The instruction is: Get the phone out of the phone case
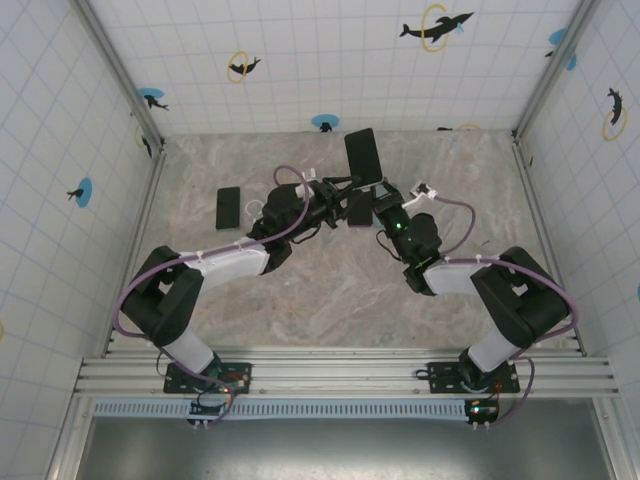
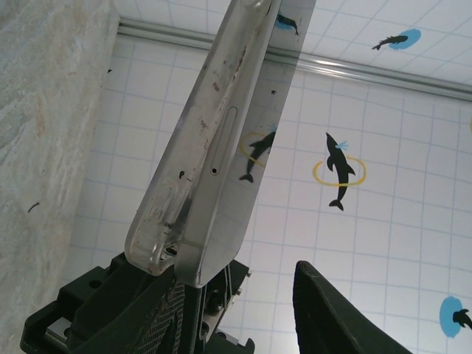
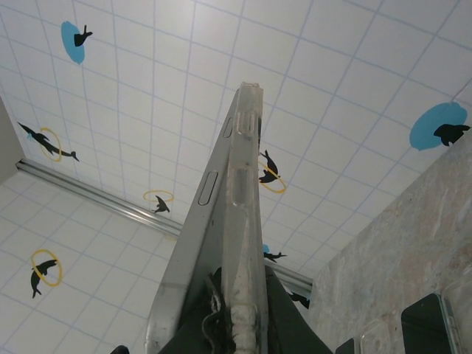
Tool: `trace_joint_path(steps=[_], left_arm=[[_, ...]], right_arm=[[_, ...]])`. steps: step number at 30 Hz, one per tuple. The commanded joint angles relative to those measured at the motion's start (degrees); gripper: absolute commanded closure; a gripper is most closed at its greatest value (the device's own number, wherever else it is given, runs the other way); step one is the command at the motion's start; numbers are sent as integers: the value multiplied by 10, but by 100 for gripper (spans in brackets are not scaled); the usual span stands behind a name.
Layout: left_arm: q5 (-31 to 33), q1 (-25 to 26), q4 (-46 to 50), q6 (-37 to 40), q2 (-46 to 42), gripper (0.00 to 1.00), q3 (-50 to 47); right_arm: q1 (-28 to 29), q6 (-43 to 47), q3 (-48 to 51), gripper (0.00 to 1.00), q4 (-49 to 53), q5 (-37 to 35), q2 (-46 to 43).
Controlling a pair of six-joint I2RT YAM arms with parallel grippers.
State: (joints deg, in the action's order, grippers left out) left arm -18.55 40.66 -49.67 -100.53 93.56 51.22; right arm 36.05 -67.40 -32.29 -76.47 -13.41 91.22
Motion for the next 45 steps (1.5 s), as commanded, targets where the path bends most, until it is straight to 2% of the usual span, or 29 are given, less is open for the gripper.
trace_joint_path(steps=[1, 6, 11, 18, 25, 31, 36, 40, 43, 45], left_arm=[[51, -16, -3, 12, 3, 60, 9], [69, -19, 4, 16, 8, 61, 17], [61, -20, -2, 16, 26, 63, 43], [51, -19, -39, -3, 44, 74, 70], [41, -19, -48, -4, 43, 91, 79], [36, -19, -40, 6, 32, 92, 81], [24, -18, -26, 16, 20, 92, 88], [15, -18, -12, 27, 12, 93, 86], [4, -16, -21, 21, 25, 93, 83], [-3, -11, -29, 21, 43, 93, 89]], right_arm=[[13, 37, -26, 99, -39, 6, -21], [19, 26, -24, 99, -50, -11, -15], [27, 20, -34, 99, -42, -18, -7], [32, 9, -35, 99, -31, -30, 0], [32, 8, -26, 99, -25, -44, 1], [29, 18, -2, 99, 20, -81, -14], [7, 48, 24, 99, 100, -117, -40], [-31, 59, 54, 99, 124, -128, -60], [-67, 74, 61, 99, 128, -90, -73], [-90, 97, 58, 99, 165, -73, -94]])
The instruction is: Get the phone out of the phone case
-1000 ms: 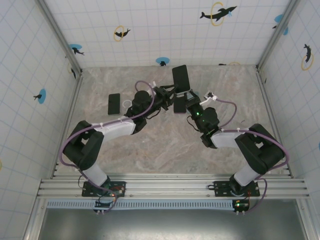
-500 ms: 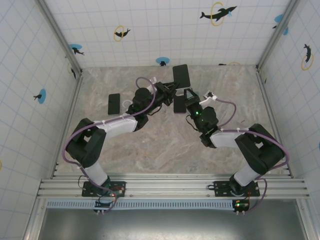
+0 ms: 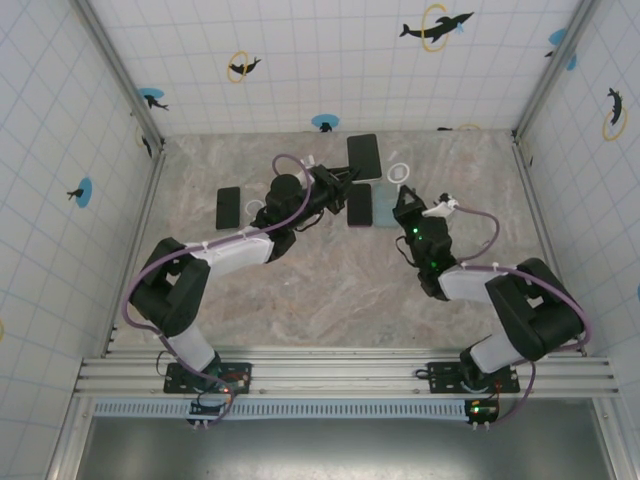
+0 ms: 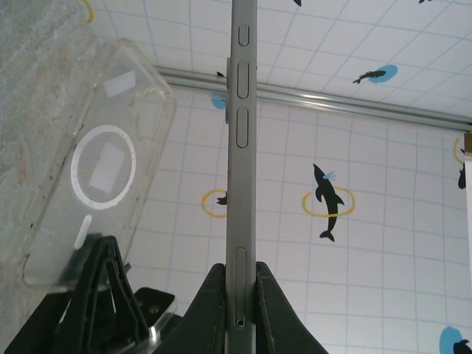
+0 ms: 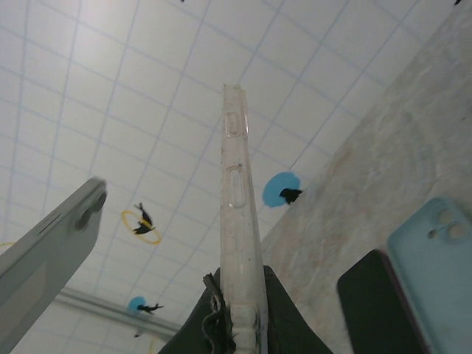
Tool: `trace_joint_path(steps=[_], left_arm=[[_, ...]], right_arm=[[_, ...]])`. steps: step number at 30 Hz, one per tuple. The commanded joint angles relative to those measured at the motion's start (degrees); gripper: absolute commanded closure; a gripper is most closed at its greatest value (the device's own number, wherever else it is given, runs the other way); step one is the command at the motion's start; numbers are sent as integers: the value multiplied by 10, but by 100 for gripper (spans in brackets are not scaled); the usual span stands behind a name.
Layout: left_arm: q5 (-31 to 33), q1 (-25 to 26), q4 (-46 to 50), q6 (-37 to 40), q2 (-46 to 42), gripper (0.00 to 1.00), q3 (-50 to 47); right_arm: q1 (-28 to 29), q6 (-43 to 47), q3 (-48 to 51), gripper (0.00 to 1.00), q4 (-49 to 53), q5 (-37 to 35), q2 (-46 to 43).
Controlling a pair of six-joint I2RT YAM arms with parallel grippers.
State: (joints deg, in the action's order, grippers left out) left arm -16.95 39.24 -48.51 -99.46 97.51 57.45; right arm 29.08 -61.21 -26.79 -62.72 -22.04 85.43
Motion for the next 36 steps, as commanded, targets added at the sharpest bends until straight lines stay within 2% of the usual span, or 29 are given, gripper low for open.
trace_joint_path(steps=[1, 7, 11, 17, 22, 29, 36], left_arm=[[-21, 6, -36, 15, 11, 93, 30], [-16, 23, -42, 33, 84, 94, 53], [-10, 38, -70, 29, 148, 94, 84], [-8, 65, -27, 48, 222, 94, 152], [5, 79, -2, 50, 276, 94, 201], [4, 88, 85, 90, 357, 93, 323], [34, 98, 147, 102, 429, 93, 404]], right_arm=[[-32, 45, 1, 99, 44, 24, -46], [-133, 101, -19, 98, 181, 134, -112], [-190, 138, -38, 98, 259, 171, -151], [-254, 148, -25, 98, 302, 212, -199], [-275, 152, 0, 98, 324, 230, -228], [-303, 144, 35, 98, 325, 250, -253], [-318, 151, 42, 98, 333, 263, -256]])
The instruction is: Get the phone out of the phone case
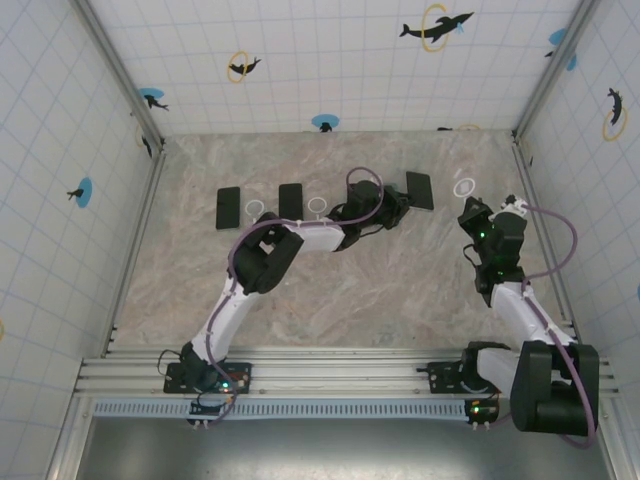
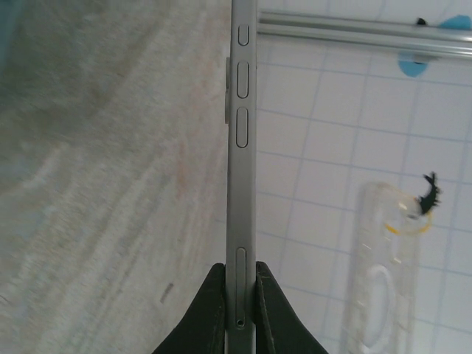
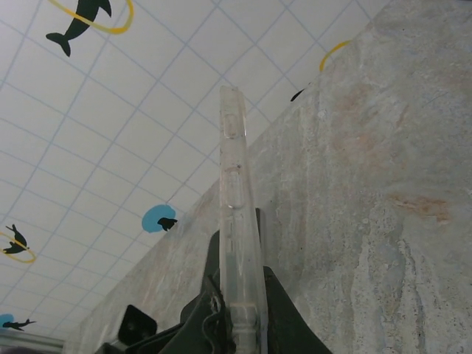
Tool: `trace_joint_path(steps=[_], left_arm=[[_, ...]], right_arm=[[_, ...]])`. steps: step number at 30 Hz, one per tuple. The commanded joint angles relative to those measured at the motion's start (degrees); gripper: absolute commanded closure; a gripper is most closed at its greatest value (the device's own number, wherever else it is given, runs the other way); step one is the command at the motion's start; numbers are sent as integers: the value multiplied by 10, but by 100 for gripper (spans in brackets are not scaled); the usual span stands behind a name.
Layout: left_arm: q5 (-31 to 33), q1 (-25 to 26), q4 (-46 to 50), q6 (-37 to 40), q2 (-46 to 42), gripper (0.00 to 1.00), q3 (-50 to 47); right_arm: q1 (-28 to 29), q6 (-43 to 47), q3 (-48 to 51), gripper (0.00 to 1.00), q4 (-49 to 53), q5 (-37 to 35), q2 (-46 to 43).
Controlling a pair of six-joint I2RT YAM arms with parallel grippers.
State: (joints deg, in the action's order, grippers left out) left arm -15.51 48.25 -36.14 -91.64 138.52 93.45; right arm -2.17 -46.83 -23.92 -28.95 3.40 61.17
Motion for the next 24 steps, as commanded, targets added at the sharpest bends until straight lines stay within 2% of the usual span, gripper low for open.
trace_joint_path(steps=[1, 5, 17, 24], left_arm=[[24, 9, 37, 29, 27, 93, 59], [24, 13, 87, 41, 68, 94, 123], [57, 17, 161, 58, 114, 93, 196], [67, 17, 176, 69, 117, 89, 200]], right_arm=[[-6, 10, 14, 98, -3, 8, -13], [-13, 10, 18, 98, -5, 16, -11], [-23, 10, 33, 98, -4, 37, -9], [-28, 13, 37, 98, -5, 51, 3]])
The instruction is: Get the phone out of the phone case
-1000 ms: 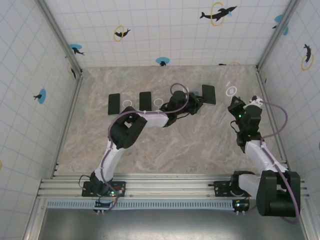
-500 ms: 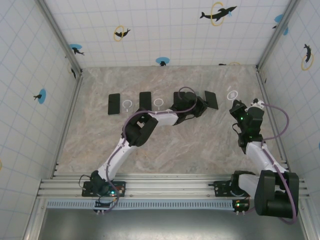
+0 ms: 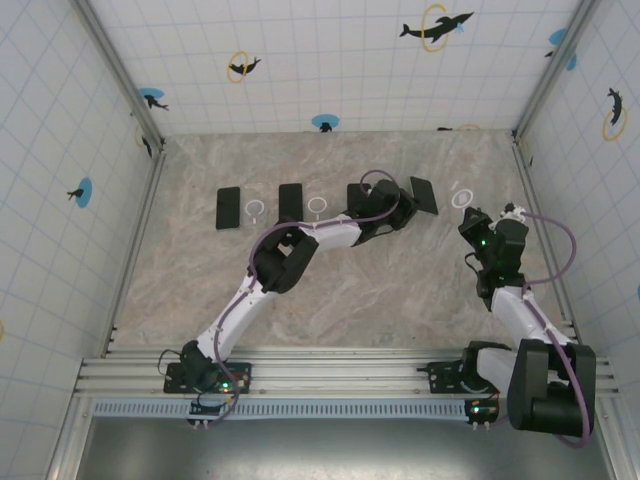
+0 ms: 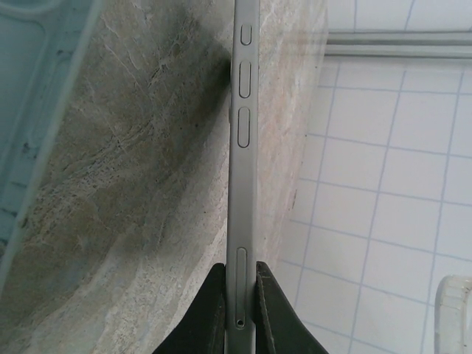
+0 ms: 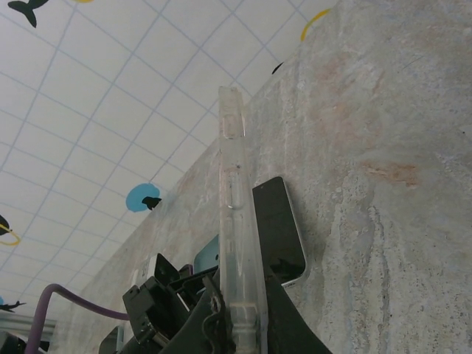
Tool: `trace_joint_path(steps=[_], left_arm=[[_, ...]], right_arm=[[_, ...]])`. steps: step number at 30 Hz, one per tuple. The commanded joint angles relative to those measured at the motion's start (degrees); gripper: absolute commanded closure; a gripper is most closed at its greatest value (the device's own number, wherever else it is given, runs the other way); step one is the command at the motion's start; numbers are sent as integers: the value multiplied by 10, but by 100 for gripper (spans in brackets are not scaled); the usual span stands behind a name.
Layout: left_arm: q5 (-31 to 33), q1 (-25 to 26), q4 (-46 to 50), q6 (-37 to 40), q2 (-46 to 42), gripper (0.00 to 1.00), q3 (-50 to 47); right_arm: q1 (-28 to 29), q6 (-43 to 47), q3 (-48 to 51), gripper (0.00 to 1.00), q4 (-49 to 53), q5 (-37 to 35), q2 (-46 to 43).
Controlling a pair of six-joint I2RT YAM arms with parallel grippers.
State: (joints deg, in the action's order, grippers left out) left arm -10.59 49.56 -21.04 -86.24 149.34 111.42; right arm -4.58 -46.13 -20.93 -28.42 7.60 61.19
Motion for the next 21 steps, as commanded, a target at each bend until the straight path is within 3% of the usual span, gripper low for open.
trace_joint_path(steps=[1, 12, 21], left_arm=[[20, 4, 31, 20, 9, 88, 22], [20, 4, 61, 41, 3, 79, 28], [23, 5, 85, 83, -18, 64, 25]], right_arm=[[-4, 7, 9, 98, -11, 10, 5], [-5, 3, 15, 98, -35, 18, 39], [-6, 13, 17, 98, -37, 18, 51]])
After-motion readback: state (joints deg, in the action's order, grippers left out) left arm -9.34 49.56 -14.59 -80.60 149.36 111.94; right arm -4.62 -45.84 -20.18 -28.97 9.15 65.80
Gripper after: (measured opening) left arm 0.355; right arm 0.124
